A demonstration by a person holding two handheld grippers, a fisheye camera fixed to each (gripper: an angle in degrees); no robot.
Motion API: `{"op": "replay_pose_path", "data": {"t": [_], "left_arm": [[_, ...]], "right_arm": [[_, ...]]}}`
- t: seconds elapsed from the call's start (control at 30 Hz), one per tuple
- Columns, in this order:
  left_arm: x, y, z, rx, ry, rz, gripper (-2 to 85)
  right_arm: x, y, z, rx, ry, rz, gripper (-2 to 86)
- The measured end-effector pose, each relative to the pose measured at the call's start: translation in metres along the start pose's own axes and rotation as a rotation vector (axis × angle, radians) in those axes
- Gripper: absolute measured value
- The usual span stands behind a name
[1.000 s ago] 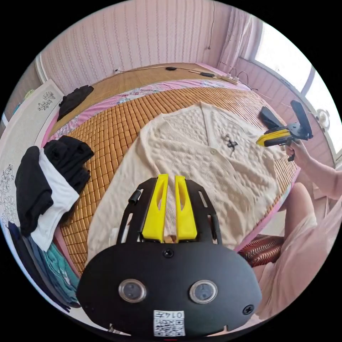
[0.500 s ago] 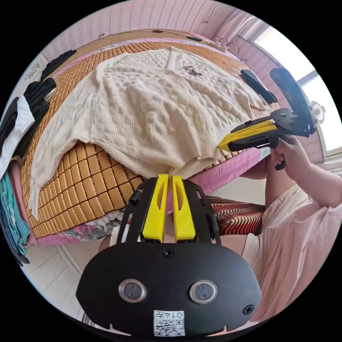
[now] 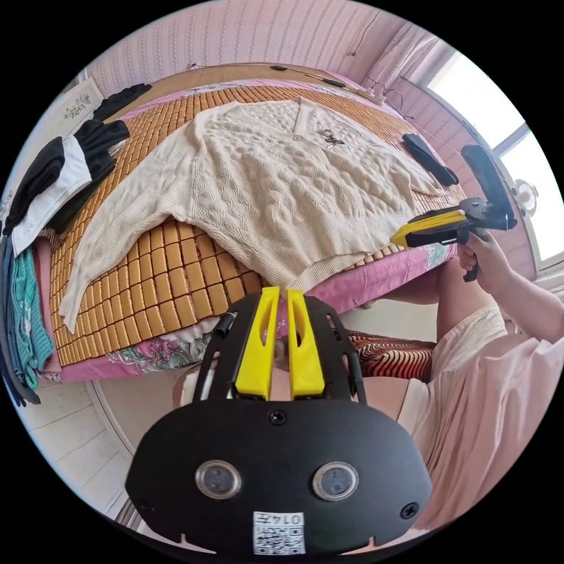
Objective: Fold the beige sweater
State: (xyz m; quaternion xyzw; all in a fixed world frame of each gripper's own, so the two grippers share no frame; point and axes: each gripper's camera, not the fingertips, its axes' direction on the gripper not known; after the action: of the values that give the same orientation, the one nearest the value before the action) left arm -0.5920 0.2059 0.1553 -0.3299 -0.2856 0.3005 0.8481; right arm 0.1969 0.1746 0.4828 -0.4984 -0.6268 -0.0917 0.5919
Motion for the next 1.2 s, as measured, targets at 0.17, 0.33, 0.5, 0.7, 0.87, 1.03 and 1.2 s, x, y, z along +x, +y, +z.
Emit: {"op": "replay_pose_path", "data": {"t": [0.17,0.33,0.5,0.7,0.87,1.03,1.2], "left_arm": [[0.02,-0.023,0.017,-0.007,-0.043,0.053,6.5],[0.029,-0.034,0.047,-0.104,-0.067,0.109,2.0],[0.015,-0.019,0.039,-0.034,-0.028,0.022,0.1],[0.018,-0.029,0.067,-0.118,0.005,-0.045,1.1],[0.033,-0.021,0.057,-0.105,-0.083,-0.052,1.0],[0.056,-0.016,0.046,-0.096,-0.112,-0.078,0.4],[0.114,-0.055,0.053,-0.059,-0.073,0.009,-0.3]], "right_arm": [[-0.008,-0.012,0.013,-0.043,0.053,0.001,5.3],[-0.008,-0.012,0.017,-0.12,0.166,-0.034,1.4],[0.001,0.016,-0.002,-0.131,0.138,-0.081,0.6],[0.032,0.048,-0.014,-0.073,-0.029,-0.01,0.2],[0.07,0.111,-0.066,0.098,-0.063,0.066,0.1],[0.145,0.206,-0.135,0.298,0.087,0.306,0.8],[0.225,0.297,-0.197,0.484,0.296,0.552,5.3]]}}
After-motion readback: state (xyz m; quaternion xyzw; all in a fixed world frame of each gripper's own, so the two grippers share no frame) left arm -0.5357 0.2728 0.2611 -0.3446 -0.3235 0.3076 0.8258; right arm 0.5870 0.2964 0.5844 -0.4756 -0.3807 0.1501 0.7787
